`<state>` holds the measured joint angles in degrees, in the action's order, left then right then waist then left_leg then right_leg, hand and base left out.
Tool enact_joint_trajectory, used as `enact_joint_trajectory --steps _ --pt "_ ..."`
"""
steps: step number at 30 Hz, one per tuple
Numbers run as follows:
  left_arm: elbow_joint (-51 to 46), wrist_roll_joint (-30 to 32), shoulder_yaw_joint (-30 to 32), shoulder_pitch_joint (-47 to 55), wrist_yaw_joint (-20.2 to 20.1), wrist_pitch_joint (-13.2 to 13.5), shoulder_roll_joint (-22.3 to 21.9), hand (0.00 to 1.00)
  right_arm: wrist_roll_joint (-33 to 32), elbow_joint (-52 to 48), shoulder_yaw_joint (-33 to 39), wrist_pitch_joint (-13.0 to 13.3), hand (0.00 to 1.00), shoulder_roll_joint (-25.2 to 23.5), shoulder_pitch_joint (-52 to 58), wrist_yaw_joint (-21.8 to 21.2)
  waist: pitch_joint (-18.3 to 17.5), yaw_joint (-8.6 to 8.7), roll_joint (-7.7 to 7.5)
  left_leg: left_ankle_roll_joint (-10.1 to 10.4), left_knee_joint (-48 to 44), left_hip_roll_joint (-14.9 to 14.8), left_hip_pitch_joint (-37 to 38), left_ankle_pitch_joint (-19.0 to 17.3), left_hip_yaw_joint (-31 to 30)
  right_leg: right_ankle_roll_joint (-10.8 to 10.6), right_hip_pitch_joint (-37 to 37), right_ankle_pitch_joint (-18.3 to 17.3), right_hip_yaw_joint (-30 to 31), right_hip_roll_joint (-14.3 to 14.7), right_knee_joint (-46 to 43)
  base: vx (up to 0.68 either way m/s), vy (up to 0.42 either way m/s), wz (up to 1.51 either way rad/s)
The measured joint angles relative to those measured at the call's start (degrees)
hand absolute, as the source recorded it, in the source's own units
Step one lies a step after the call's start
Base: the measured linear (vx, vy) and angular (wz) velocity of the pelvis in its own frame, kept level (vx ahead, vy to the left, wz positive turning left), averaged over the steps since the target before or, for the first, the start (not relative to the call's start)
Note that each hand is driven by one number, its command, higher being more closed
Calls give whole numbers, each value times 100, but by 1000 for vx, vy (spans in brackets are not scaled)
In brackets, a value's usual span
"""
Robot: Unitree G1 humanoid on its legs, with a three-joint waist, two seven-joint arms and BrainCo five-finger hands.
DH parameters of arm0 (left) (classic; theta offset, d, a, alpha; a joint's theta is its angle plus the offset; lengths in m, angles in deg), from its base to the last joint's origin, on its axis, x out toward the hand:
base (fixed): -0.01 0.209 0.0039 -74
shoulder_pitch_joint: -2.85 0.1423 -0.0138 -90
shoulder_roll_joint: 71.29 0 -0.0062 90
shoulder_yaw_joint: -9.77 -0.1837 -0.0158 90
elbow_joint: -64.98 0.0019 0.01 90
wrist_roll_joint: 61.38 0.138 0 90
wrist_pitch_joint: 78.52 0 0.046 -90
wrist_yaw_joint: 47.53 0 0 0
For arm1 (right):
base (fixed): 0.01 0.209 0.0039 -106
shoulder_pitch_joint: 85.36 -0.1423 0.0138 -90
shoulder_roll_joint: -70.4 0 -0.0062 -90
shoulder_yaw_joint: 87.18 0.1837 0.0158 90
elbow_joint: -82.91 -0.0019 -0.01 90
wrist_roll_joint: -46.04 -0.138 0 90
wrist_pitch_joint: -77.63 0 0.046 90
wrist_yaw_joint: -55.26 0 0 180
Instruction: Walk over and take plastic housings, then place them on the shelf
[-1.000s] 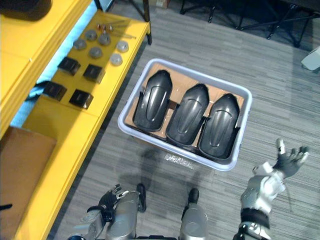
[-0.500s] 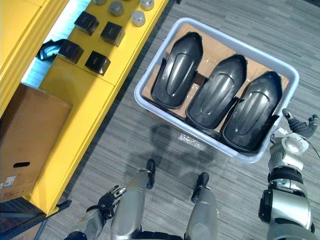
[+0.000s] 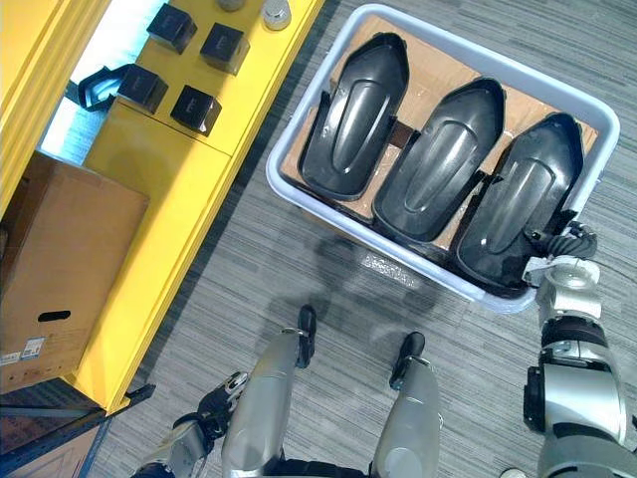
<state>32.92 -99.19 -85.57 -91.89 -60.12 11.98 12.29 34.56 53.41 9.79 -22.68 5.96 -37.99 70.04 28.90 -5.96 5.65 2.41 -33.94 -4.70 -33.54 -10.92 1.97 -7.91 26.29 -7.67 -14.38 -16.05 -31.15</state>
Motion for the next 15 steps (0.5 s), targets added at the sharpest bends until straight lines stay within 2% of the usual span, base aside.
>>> enact_joint_trajectory --steps 7,11,15 --pt "-7 -236 -42 -132 -5 65 -34 0 923 214 -477 -644 100 131 -312 113 -15 -21 25 62 231 64 23 197 -134 84 13 -55 -178 -71 -46 -16 -45 11" --pt "-34 -240 -45 -210 -2 60 -118 0 1289 359 -510 -762 100 133 -377 548 -65 -125 105 101 401 80 23 338 -166 127 58 -82 -261 -89 -79 -44 -47 10" --pt "-56 -241 -44 -207 -5 59 -141 0 1551 309 -707 -768 100 127 -385 804 -112 -122 179 118 440 50 64 382 -170 139 51 -82 -263 -73 -86 -5 -30 -3"
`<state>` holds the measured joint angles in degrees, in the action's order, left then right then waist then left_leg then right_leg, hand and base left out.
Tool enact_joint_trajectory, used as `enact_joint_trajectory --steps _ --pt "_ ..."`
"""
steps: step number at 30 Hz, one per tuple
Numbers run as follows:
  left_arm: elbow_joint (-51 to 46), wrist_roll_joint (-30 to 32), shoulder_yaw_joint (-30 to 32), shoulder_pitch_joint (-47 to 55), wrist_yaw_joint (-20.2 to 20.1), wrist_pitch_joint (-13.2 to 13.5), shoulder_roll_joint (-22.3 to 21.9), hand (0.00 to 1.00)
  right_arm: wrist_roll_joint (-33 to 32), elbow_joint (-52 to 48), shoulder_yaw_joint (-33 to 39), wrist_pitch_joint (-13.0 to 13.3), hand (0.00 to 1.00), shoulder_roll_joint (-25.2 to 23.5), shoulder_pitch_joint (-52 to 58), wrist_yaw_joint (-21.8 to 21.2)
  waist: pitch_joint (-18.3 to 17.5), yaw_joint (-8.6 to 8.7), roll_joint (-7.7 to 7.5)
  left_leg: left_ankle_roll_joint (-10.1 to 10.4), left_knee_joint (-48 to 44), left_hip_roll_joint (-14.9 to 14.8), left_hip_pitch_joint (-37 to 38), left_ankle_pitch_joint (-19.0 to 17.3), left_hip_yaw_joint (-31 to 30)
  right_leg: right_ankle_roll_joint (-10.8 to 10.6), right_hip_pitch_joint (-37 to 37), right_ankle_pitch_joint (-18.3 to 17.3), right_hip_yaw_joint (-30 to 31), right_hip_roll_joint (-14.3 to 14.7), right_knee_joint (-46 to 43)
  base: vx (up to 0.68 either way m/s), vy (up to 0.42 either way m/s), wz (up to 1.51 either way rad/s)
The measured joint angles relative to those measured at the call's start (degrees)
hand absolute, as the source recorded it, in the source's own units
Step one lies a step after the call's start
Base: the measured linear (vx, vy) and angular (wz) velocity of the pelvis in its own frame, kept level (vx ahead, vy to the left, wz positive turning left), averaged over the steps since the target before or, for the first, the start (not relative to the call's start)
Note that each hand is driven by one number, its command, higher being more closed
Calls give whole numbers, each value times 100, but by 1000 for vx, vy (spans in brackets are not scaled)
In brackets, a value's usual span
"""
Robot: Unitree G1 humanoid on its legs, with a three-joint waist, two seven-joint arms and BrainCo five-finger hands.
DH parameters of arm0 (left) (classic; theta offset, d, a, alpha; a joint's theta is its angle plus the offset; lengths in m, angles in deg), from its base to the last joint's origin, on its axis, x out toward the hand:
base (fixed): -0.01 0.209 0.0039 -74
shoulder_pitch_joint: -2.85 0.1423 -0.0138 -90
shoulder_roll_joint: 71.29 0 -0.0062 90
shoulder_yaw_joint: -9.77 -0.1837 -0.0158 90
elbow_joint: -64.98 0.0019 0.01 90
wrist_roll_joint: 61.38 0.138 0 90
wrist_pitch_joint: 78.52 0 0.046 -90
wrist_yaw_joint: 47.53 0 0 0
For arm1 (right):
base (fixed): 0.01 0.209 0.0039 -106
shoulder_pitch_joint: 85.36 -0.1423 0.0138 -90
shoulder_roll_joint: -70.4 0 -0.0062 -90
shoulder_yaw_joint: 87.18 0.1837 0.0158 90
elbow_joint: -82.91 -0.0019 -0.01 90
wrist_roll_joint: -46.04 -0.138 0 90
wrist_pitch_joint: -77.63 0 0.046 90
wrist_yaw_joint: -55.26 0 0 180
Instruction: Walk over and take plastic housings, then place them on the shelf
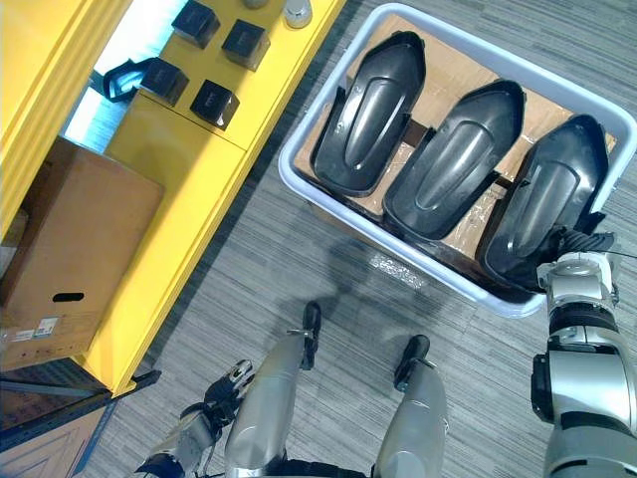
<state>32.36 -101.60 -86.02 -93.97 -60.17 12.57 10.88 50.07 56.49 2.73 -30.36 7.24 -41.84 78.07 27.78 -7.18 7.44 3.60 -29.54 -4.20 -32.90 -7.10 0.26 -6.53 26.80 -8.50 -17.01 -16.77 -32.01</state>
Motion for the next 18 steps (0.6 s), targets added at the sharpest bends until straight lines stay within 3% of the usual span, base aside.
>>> enact_joint_trajectory --steps 4,9,13,18 --pt "-57 -161 -8 20 -24 -17 -33 0 261 -429 -38 19 100 -22 1 204 -8 63 11 8 40 -69 260 12 7 15 -286 36 -12 103 152 18 -25 -5" --pt "-358 -500 78 272 -158 -97 -33 0 598 -1176 -20 76 100 -18 40 271 9 154 -127 47 408 -103 777 53 64 -4 -762 114 -20 194 526 23 -8 -6" --pt "-871 -743 344 791 -291 -233 171 0 694 -1975 167 81 100 -93 493 283 2 175 -493 91 911 -173 1441 142 179 -14 -1383 277 -28 326 1056 120 -11 -10" --pt "-2303 -1697 476 1436 -1384 -312 497 0 935 -2694 817 140 100 -524 1300 347 -219 180 -877 134 1671 -156 2229 364 232 -65 -2239 513 -199 435 1896 125 -15 3"
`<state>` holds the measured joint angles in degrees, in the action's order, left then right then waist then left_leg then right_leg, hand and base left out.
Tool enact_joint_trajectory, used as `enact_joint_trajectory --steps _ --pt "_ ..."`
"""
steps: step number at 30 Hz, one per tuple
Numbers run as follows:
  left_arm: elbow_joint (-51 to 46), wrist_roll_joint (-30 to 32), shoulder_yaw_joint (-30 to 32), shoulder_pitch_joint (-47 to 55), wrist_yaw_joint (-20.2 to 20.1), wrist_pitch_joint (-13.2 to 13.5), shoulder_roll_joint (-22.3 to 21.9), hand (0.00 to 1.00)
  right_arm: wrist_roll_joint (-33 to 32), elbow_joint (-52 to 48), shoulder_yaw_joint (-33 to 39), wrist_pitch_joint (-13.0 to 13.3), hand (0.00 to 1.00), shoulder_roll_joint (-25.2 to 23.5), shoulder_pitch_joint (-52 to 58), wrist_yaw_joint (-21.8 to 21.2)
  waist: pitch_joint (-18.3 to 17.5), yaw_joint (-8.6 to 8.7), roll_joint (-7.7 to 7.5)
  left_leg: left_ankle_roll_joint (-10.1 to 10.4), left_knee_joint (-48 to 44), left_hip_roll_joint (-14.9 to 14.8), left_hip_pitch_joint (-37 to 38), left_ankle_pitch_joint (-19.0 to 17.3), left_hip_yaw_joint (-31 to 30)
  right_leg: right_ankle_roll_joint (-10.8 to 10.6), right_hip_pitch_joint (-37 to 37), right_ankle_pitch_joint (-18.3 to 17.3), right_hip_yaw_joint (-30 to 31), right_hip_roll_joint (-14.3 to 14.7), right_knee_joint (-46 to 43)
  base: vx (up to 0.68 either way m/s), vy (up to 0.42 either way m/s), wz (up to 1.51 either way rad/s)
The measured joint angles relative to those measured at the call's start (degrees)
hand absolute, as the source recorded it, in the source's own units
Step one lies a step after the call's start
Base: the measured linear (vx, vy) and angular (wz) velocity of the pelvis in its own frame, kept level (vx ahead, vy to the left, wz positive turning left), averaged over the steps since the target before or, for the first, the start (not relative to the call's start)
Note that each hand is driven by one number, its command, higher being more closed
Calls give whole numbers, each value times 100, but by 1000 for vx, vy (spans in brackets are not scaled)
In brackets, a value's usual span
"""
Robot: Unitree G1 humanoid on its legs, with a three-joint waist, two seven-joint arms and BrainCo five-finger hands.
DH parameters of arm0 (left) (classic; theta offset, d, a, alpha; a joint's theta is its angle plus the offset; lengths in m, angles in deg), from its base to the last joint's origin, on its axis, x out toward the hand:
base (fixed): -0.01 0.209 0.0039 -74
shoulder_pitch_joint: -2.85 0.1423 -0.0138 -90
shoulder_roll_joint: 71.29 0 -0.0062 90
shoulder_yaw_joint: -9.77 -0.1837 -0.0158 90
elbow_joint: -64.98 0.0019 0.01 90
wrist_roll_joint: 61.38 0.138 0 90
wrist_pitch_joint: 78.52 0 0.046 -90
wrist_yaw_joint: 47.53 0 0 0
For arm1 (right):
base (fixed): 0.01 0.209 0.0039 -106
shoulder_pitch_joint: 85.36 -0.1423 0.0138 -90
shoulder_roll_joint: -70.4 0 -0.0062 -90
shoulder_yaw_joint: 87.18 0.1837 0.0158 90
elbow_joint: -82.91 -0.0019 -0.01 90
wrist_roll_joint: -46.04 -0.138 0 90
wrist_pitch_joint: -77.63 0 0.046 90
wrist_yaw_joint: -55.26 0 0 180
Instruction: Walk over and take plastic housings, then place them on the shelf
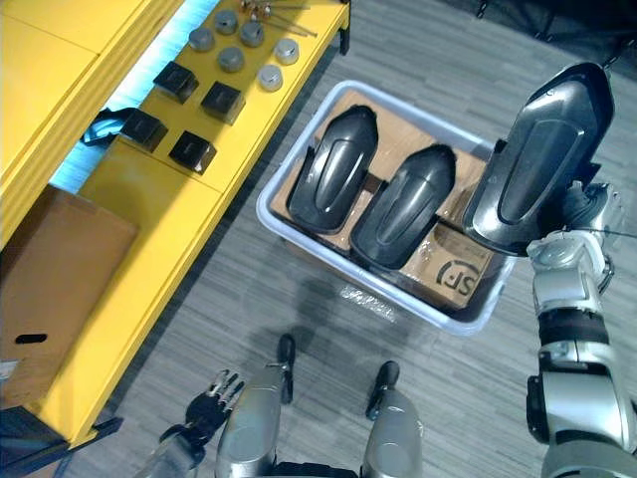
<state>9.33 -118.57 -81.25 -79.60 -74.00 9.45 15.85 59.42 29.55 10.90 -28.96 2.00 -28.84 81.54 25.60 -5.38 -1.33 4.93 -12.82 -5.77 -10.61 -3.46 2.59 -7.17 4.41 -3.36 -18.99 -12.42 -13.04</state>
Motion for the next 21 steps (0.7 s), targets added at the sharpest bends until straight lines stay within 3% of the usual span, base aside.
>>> enact_joint_trajectory --steps 2,5,7,8,9,11,12,13,15,17,21 --pt "-641 -76 16 -37 -322 30 -83 0 267 -378 25 30 100 -329 283 13 -441 -3 -159 14 344 2 138 95 109 -11 -113 154 1 62 395 132 -8 -11" --pt "-1431 363 8 -137 -214 295 -150 0 600 -1001 25 81 100 -520 611 131 -591 40 -237 13 524 16 415 118 136 -35 -432 241 -17 96 698 104 -3 -5" --pt "-2279 1265 6 -201 490 659 -133 0 943 -1741 24 197 100 -716 958 258 -886 126 -285 20 681 33 569 123 213 -56 -541 258 -29 96 793 85 -1 -4" --pt "-2461 1507 3 -284 712 711 -123 0 1057 -1922 20 247 100 -750 1010 263 -889 131 -284 20 702 35 676 123 257 -68 -621 265 -28 89 805 77 1 -17" --pt "-2821 2076 -51 -479 1197 755 -54 0 1408 -2258 -8 471 100 -864 1114 271 -1040 163 -292 20 797 47 889 122 345 -94 -790 282 3 80 889 44 2 -19" --pt "-2964 2455 -191 -655 1381 743 20 0 1633 -2280 -91 674 100 -873 1127 330 -1201 194 -304 20 874 47 970 122 396 -119 -827 309 14 85 934 35 1 -17" --pt "-3093 2882 -446 -987 1516 735 124 0 1920 -2303 -166 985 100 -875 1127 456 -1340 225 -306 20 943 48 1073 122 451 -143 -875 355 29 89 977 24 4 -13" --pt "-3114 2915 -500 -1046 1517 731 151 0 1941 -2310 -182 1037 100 -875 1127 485 -1366 238 -308 20 945 50 1073 122 453 -147 -875 366 29 87 983 -1 17 -15" --pt "-3197 2959 -874 -1472 1437 611 251 0 2130 -2326 -390 1413 100 -877 1122 700 -1529 282 -316 21 983 29 1087 123 566 -127 -876 541 68 129 1162 -26 23 -23" --pt "-3147 2822 -1205 -1923 1404 274 225 0 2245 -2333 -615 1806 100 -879 1072 831 -1548 309 -334 15 1027 44 1205 129 639 -103 -980 659 185 136 1334 -51 24 -29" --pt "-2925 2790 -1682 -2377 1519 -342 154 0 2414 -2389 -795 2344 100 -902 1052 1018 -1638 422 -333 27 1111 40 1266 181 687 -98 -1015 675 200 152 1390 -76 1 -6"
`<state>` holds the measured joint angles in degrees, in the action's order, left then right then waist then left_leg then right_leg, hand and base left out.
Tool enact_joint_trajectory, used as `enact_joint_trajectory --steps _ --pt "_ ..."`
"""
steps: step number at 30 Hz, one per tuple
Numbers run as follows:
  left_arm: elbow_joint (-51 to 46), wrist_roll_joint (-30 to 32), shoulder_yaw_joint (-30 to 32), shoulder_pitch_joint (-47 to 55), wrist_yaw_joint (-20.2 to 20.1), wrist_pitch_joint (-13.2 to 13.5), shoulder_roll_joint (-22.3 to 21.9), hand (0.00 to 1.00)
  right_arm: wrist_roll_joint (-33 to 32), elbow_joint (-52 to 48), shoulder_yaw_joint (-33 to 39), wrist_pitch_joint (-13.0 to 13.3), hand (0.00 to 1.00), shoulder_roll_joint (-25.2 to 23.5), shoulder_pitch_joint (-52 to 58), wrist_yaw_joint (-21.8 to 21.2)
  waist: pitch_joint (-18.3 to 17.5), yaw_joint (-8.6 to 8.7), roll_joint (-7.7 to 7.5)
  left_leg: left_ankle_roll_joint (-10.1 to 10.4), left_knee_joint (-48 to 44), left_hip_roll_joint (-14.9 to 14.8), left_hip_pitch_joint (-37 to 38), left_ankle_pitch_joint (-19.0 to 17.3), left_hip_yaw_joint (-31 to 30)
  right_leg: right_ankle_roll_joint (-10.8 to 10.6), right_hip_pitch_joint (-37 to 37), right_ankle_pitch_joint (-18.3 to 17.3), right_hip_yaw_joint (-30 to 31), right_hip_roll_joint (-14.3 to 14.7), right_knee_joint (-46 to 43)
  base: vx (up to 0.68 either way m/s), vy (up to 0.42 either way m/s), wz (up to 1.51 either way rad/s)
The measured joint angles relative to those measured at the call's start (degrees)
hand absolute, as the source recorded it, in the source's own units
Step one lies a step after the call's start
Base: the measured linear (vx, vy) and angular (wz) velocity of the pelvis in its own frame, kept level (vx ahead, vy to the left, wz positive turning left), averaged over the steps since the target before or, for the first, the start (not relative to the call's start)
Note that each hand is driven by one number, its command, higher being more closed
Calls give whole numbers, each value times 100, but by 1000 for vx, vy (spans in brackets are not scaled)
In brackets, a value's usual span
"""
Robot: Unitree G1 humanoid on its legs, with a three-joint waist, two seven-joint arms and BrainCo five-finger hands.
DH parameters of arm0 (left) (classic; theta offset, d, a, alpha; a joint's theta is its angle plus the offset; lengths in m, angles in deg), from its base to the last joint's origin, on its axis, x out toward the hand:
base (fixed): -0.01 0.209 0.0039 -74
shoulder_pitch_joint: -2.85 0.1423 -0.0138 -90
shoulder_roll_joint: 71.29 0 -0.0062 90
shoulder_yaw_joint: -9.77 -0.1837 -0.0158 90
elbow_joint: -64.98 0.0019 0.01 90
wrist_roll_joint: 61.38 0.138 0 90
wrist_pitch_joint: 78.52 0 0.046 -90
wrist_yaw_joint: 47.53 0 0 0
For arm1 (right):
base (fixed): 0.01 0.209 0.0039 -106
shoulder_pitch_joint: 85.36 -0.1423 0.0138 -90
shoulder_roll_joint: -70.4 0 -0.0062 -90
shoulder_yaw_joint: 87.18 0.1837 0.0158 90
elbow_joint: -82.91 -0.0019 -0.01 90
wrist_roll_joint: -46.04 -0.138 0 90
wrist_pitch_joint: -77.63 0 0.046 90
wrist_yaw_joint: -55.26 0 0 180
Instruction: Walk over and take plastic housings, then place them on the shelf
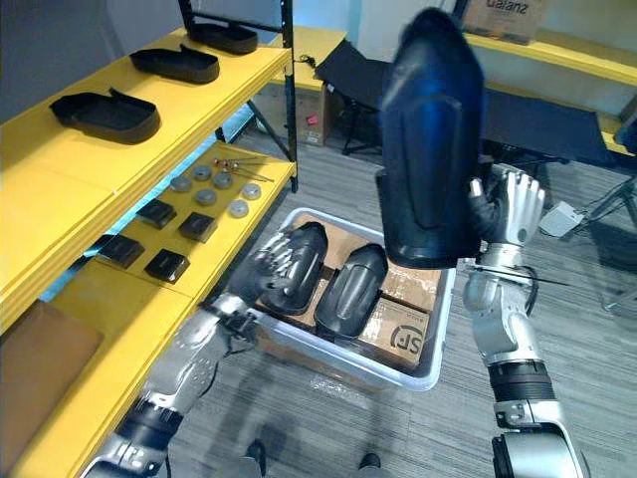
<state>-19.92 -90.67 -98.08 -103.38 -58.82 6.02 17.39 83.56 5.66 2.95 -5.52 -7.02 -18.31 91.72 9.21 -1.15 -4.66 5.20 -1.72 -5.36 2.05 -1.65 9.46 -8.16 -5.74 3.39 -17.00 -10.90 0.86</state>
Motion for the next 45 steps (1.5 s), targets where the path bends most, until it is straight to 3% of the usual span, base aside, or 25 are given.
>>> enact_joint_trajectory --steps 5,11,15,20,22,28,29,32,37,45 --pt "463 -196 -291 -185 238 -662 -143 0 38 -63 -320 417 100 -84 -159 -27 -58 69 43 5 358 -2 103 267 42 69 94 49 18 70 0 -66 -18 -3" --pt "530 -941 -554 -509 341 -765 -158 0 34 -63 -717 479 100 -271 -332 -153 -66 36 36 2 441 4 79 350 20 92 143 68 1 76 1 -28 -4 2" --pt "664 -1160 -763 -669 478 -678 -223 0 23 -59 -1005 461 100 -521 -373 -189 -77 38 36 -8 534 24 80 426 -56 94 157 73 -25 73 1 1 -6 5" --pt "679 -1296 -841 -687 744 -253 -492 0 -63 291 -1442 398 100 -828 -437 -312 -85 36 40 -15 516 60 78 431 -99 94 129 73 -51 45 1 -5 0 4" --pt "682 -1285 -845 -685 928 -198 -512 0 -137 498 -1490 352 100 -947 -438 -299 -85 35 40 -24 510 69 81 438 -116 93 96 72 -102 35 1 -26 1 11" --pt "680 -802 -940 -685 1521 189 -524 0 -525 915 -1597 284 100 -1222 -438 -165 -106 15 53 -39 509 103 80 449 -250 91 27 70 -200 1 -5 -40 6 9" --pt "676 -694 -940 -685 1635 237 -533 100 -526 985 -1609 284 100 -1275 -438 -127 -106 14 54 -39 509 102 81 449 -260 92 17 70 -207 1 -5 -38 2 4" --pt "659 -246 -935 -685 1888 423 -572 100 -537 1083 -1624 282 100 -1307 -430 -59 -107 10 55 -36 509 101 83 452 -271 92 6 70 -220 1 -4 -23 0 2" --pt "426 343 -926 -685 2194 428 -609 100 -757 1094 -1728 294 100 -1308 -357 190 -109 3 53 -35 505 101 91 452 -276 92 -23 70 -251 3 22 0 0 0" --pt "481 464 -786 -683 2455 264 -606 100 -826 1067 -2015 408 100 -1407 -200 529 -124 2 52 -35 500 100 93 451 -268 91 -39 71 -249 11 71 0 0 0"
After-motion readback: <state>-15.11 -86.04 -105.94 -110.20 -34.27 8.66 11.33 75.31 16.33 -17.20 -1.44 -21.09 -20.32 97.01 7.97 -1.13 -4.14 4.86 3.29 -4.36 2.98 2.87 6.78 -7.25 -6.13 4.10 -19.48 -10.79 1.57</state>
